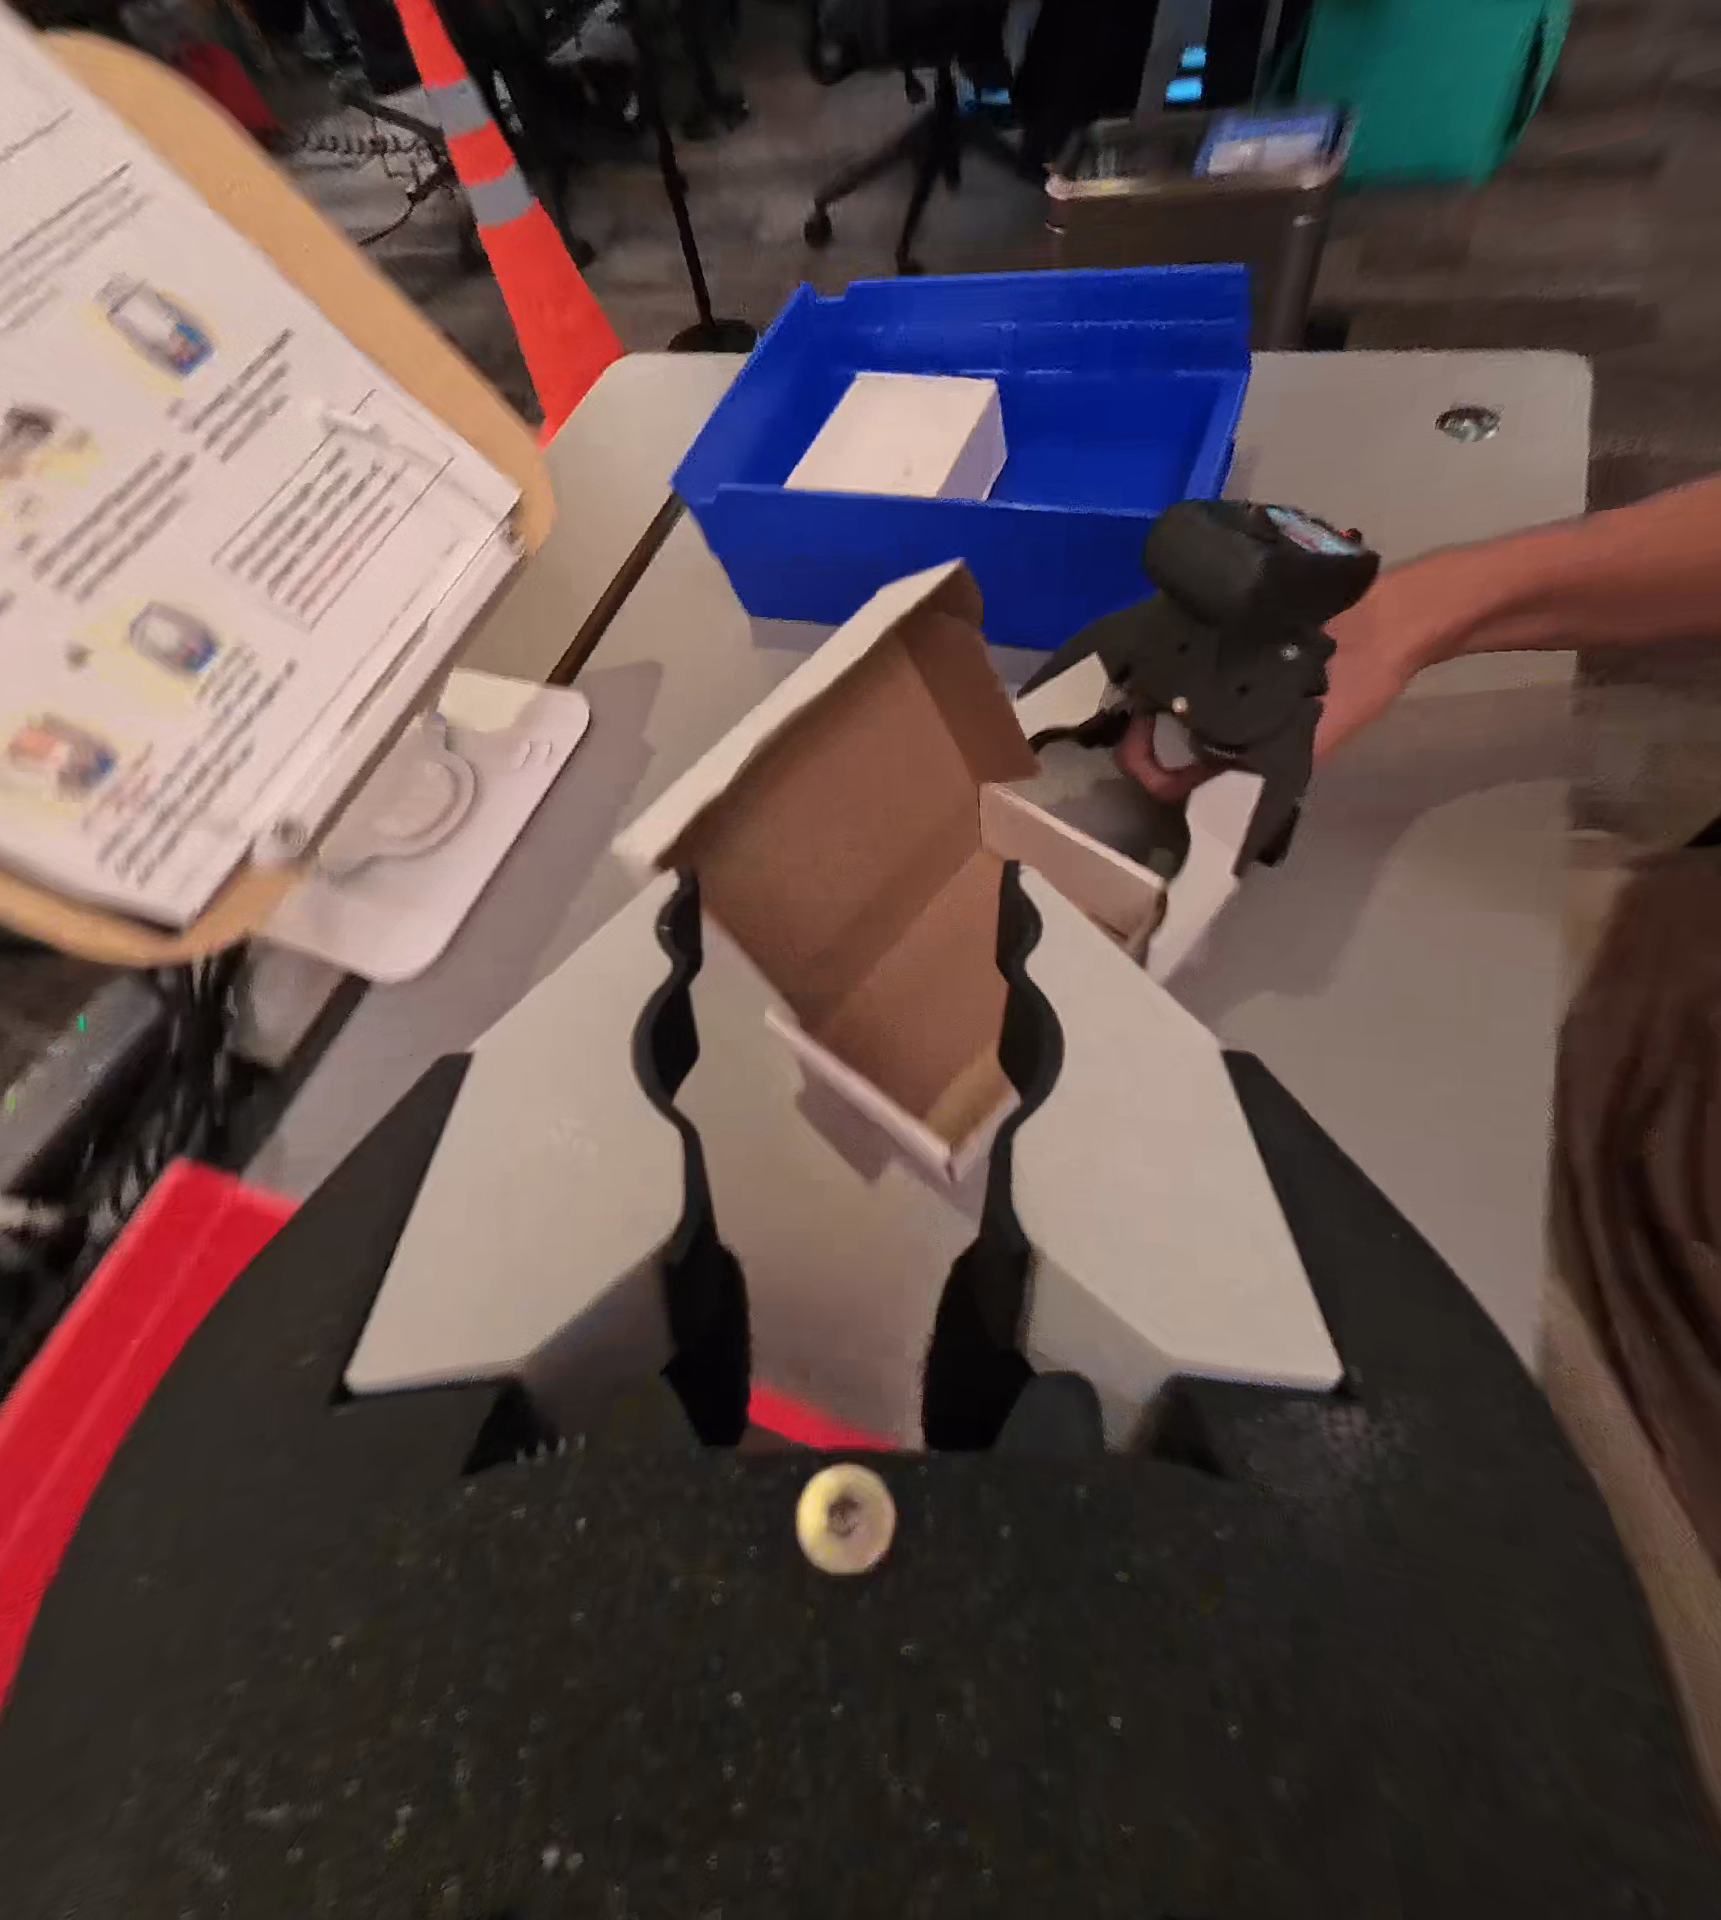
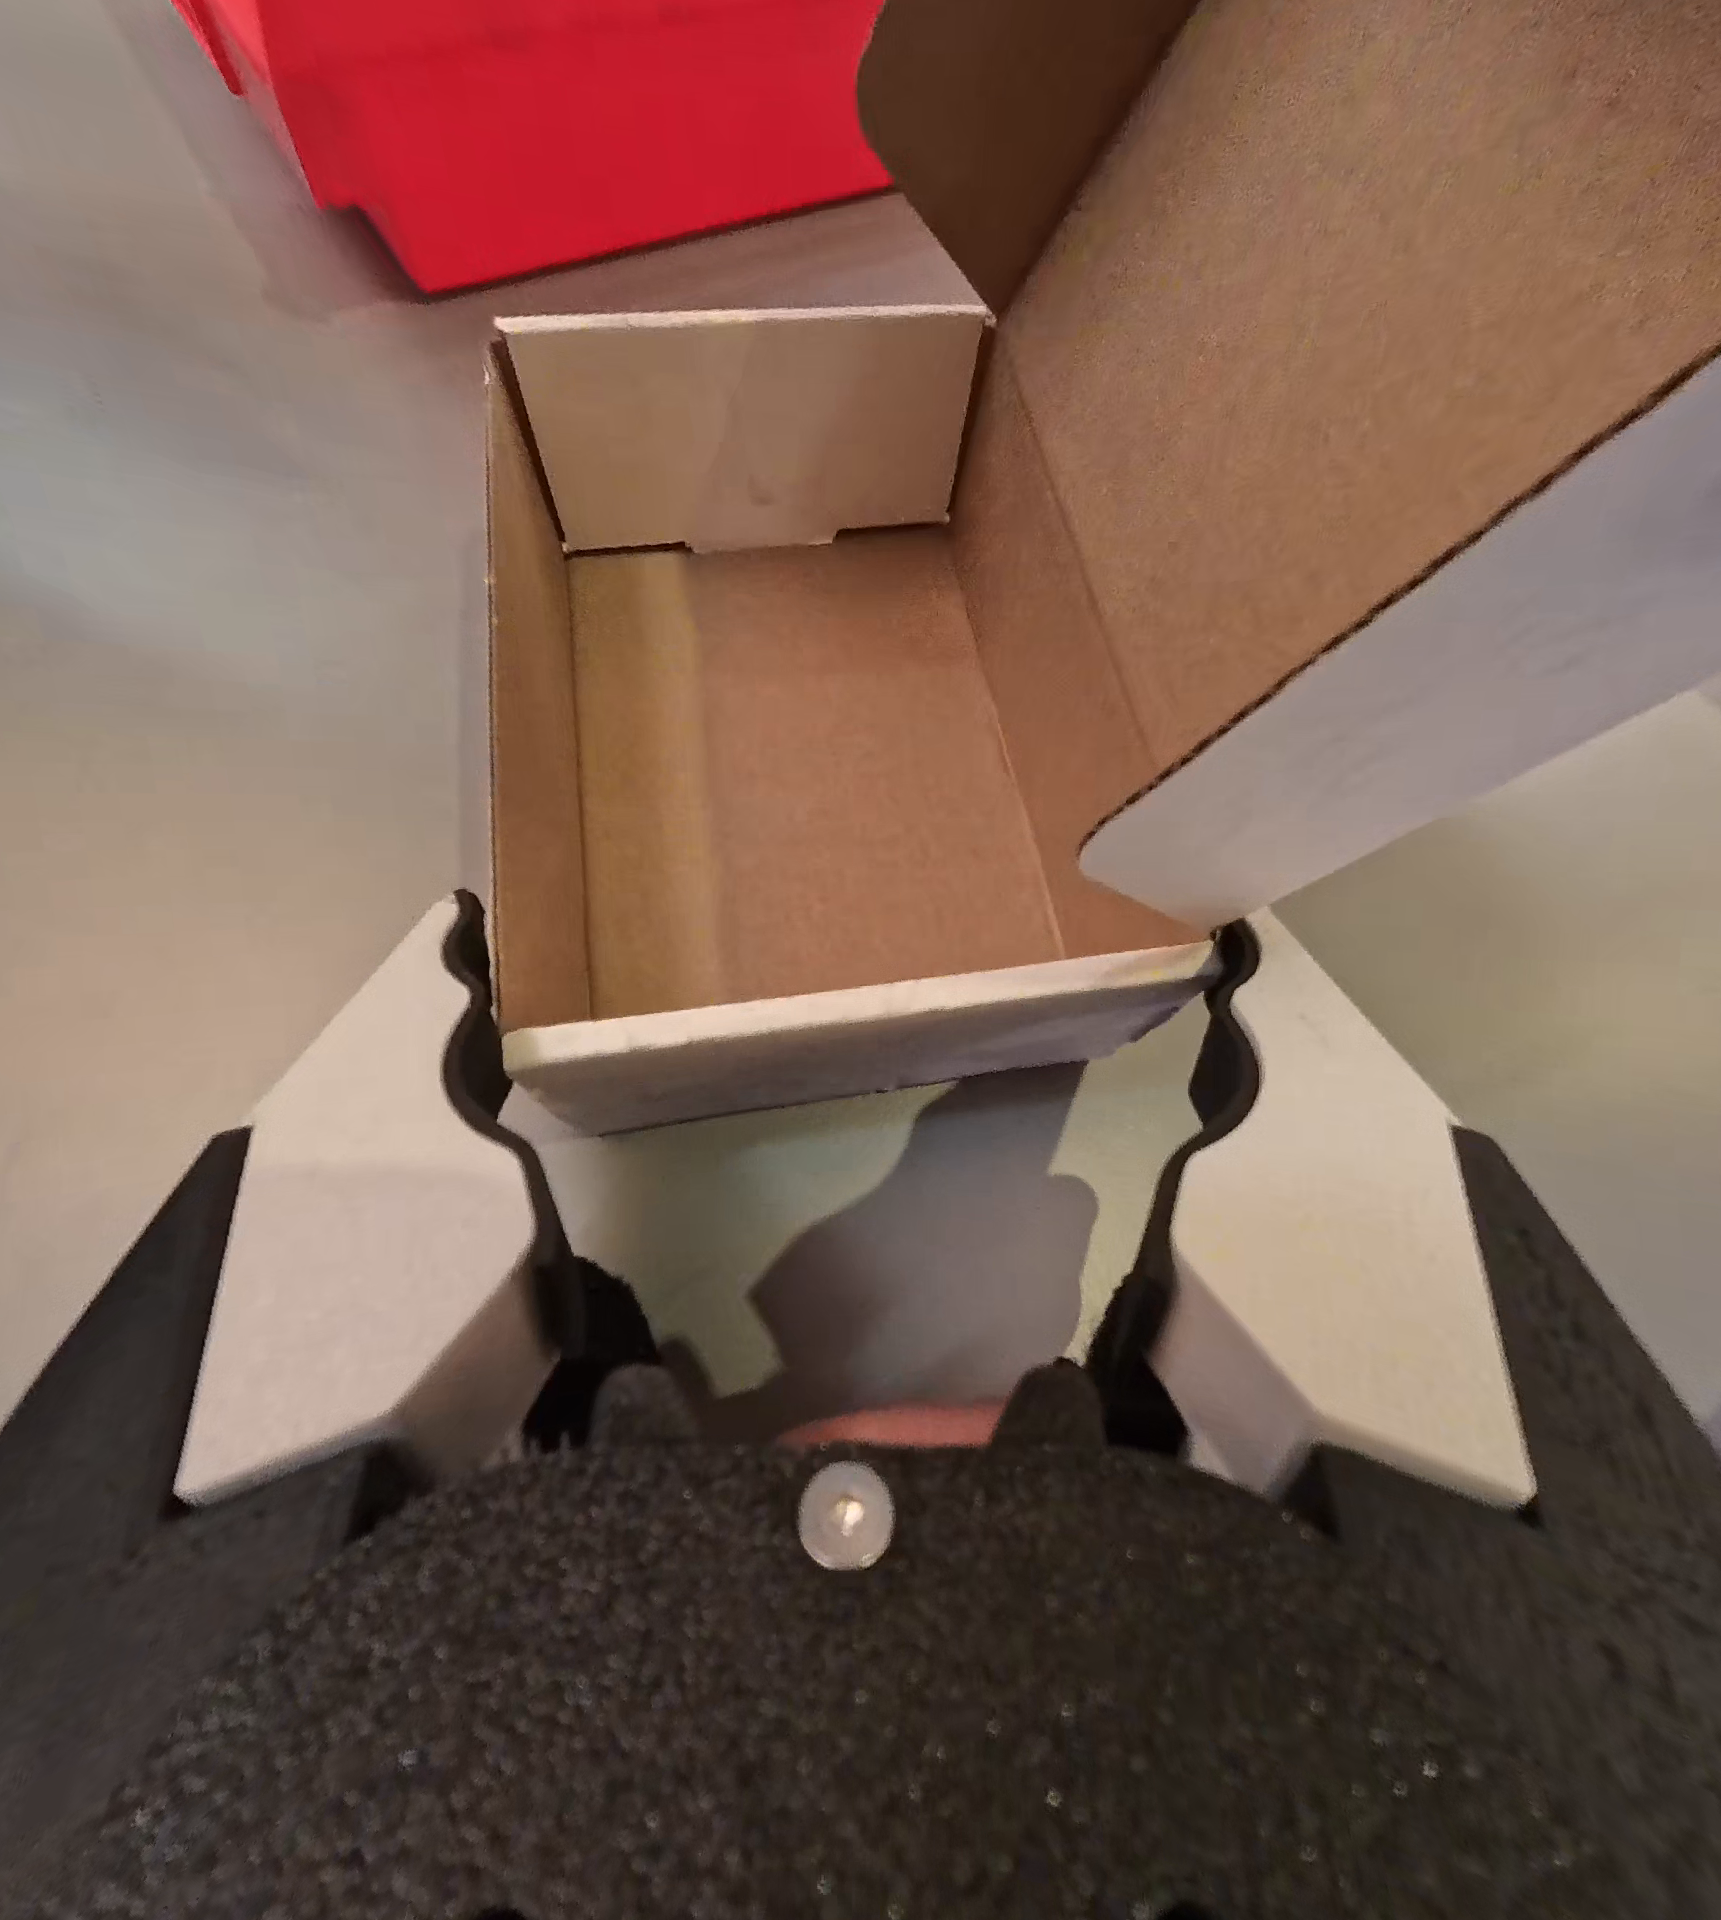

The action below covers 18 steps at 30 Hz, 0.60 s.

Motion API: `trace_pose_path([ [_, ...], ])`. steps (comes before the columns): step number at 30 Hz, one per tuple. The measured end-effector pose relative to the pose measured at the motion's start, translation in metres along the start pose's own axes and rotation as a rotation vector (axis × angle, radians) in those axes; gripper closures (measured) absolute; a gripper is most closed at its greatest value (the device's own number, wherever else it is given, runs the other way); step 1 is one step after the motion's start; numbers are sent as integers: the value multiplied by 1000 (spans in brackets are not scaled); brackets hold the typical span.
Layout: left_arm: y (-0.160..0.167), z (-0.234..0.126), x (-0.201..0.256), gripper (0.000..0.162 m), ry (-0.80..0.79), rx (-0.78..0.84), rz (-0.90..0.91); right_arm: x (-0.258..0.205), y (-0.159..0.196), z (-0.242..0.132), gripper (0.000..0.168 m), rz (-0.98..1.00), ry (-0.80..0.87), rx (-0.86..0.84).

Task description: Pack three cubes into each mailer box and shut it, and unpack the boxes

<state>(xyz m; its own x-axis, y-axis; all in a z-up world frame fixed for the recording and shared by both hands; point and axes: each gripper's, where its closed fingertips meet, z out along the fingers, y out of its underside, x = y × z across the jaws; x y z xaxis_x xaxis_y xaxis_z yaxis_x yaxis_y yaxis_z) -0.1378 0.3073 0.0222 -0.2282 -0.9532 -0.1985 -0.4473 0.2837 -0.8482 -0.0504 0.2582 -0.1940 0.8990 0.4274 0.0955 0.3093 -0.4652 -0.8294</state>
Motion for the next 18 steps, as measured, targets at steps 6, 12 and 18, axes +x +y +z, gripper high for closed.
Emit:
trace_pose_path([
  [6, 132, -75, -82, 115, -240, -452, -25, 0, 0, 0, 34, 4, 1, -2],
  [12, 219, -62, -96, 114, -80, -793, 96, 0, -1, 1, 34, 0, -1, -12],
  [18, 262, -31, -86, 116, 112, -943, 199, 0, -1, 1, 34, 2, 0, -11],
])
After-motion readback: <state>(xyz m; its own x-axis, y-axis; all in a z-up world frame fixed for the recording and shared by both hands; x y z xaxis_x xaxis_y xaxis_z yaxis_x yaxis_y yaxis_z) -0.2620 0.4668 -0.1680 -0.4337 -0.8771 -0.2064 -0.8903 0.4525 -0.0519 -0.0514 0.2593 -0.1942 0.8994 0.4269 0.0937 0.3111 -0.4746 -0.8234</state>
